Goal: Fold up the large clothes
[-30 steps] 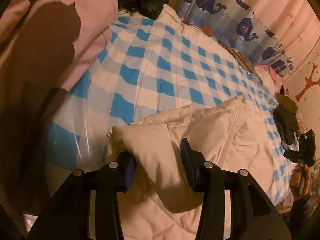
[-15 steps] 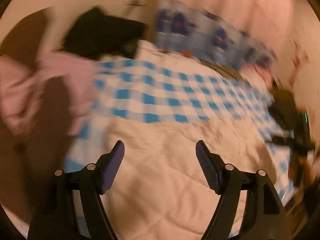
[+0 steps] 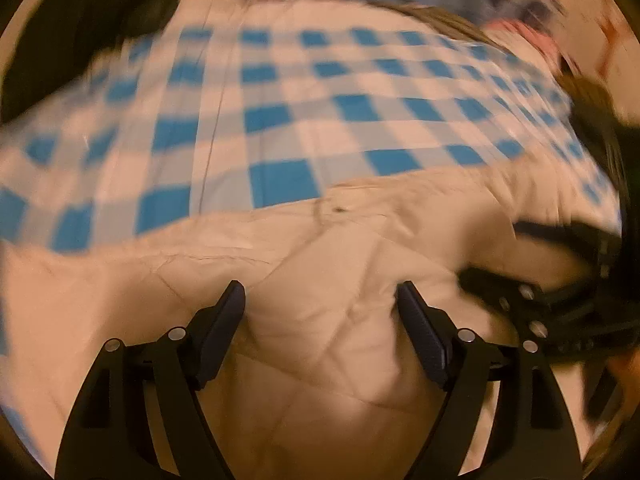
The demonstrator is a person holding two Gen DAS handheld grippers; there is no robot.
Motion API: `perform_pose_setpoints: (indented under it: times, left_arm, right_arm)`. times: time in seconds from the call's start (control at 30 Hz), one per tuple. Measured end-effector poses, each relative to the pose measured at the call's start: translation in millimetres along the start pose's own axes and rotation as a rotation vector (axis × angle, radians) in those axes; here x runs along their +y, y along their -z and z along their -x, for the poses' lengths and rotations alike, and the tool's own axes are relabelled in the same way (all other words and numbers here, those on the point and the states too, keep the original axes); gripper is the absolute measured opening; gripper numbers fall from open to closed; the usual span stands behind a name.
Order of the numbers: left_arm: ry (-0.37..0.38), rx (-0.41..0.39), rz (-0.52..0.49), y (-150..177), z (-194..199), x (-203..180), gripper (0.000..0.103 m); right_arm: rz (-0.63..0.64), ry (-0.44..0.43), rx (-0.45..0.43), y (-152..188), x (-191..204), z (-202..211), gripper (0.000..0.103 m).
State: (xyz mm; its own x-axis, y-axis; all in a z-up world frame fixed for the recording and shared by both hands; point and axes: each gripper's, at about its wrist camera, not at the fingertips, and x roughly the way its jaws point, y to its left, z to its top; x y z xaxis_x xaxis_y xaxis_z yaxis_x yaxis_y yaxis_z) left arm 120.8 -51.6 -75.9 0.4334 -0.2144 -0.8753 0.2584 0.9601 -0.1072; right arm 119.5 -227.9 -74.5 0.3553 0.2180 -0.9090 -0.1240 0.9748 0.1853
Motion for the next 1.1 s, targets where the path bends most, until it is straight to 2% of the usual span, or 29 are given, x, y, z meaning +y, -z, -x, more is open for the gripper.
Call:
perform_pose_setpoints:
  times: [0.07,0.13,0.2,0.3,0.4,0.47,0.53,0.6,0.67,0.73,0.83,0.9,0.97,1.0,1.1]
  left_arm:
    - [-0.022,0.004,0.002,-4,-4,2,0.075]
    - [-0.045,-0.016,-0.006,-4,10,-1,0.075]
    - [-0.034,-0.078,-0.003,3,39,2,0.075]
    - [-0.043,-0.131,0.000,7,62,12,0.075]
    - [-0.113,-0.096,0.006,6,45,33,0.075]
    - [-0.102,-0.055,0.062,6,21,51,0.076]
    - [-0.058,-0.047,0.126,7,1,66,0.079]
    - [-0.074,-0.047,0.134,3,-13,67,0.080]
    - [-0.109,-0.030,0.106,3,-20,61,0.081]
    - [-0.109,-0.020,0.092,6,-14,60,0.081]
    - [-0.077,-0.036,0.120,17,24,71,0.080]
    - [-0.042,-0.087,0.139,37,67,82,0.080]
    - [-0.044,-0.124,0.150,64,103,92,0.080]
    - [-0.044,-0.130,0.157,76,113,97,0.080]
    - [-0.059,-0.132,0.208,126,142,117,0.081]
  right_arm:
    - [0.023,0.023,0.013,-5,6,-2,0.096]
    - [0.027,0.010,-0.005,-8,6,7,0.095]
    - [0.017,-0.006,-0.118,-7,0,36,0.096]
    - [0.038,0.066,-0.218,-7,-10,58,0.096]
    - [0.002,0.110,-0.151,-13,-34,33,0.096]
    - [-0.068,0.071,-0.082,-13,-51,6,0.096]
    - [-0.093,0.049,-0.092,-16,-56,-4,0.097]
    - [-0.118,0.022,-0.066,-19,-62,-13,0.097]
    - [-0.160,-0.049,-0.020,-23,-73,-16,0.097]
    - [-0.183,-0.168,-0.004,-20,-85,2,0.096]
    - [-0.269,-0.330,-0.101,16,-115,79,0.096]
    - [-0.295,-0.374,-0.156,54,-137,127,0.096]
    - [-0.328,-0.384,-0.168,96,-160,162,0.096]
    - [-0.365,-0.403,-0.164,124,-174,175,0.096]
    - [-0.465,-0.477,-0.140,173,-199,184,0.096]
